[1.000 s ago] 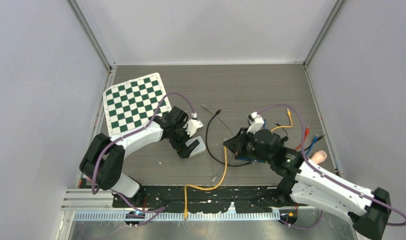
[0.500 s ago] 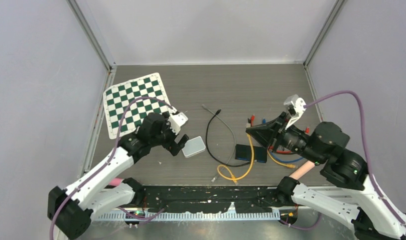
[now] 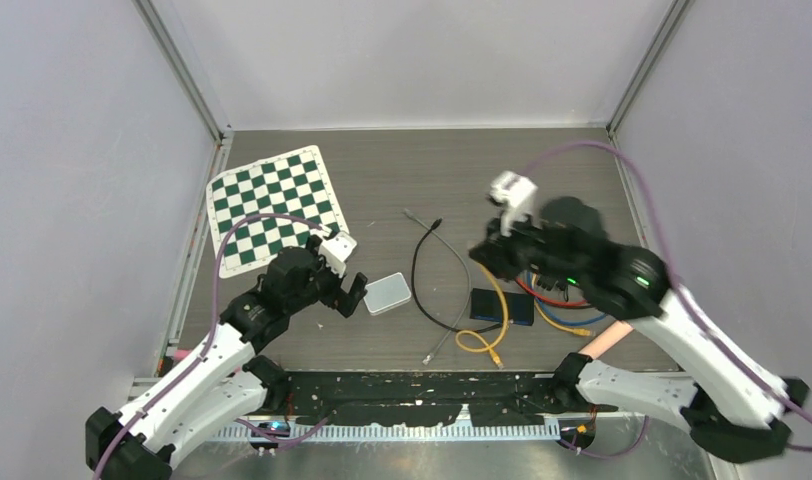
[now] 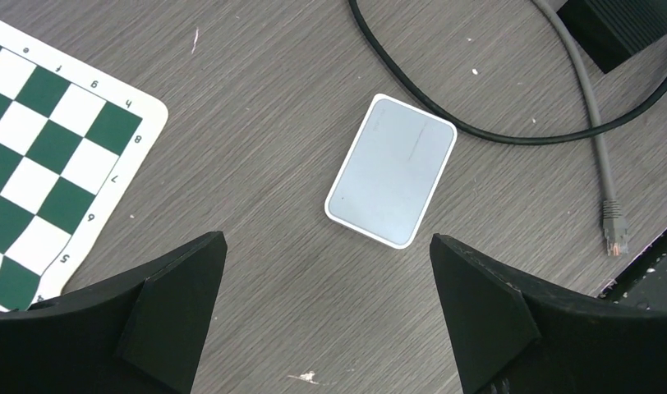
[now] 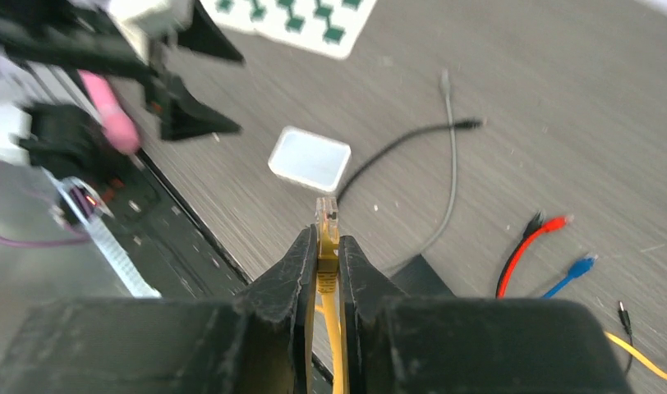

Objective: Pull the plug from the switch port
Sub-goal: Place the connector at the center of the board.

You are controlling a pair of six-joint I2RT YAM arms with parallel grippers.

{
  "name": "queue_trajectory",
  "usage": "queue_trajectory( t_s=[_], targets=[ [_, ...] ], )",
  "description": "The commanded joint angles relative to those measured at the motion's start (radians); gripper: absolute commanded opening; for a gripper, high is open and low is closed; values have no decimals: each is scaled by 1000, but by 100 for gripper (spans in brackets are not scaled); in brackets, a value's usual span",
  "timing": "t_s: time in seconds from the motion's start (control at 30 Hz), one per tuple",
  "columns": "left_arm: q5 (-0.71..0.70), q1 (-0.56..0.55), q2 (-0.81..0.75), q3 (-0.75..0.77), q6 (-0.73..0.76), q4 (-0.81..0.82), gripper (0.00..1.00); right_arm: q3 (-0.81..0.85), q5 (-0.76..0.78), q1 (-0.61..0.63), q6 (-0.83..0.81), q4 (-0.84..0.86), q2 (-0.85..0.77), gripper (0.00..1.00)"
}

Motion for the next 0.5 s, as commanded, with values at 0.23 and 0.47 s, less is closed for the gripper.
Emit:
queue_trajectory(
  t_s=[0.23, 0.47],
  targets=[
    [8, -2, -9, 9, -44, 54, 99, 193, -454, -300, -23, 219, 839, 5],
    [-19, -2, -27, -15, -44, 42, 100, 412, -529, -380, 42, 229, 1113, 10]
  ],
)
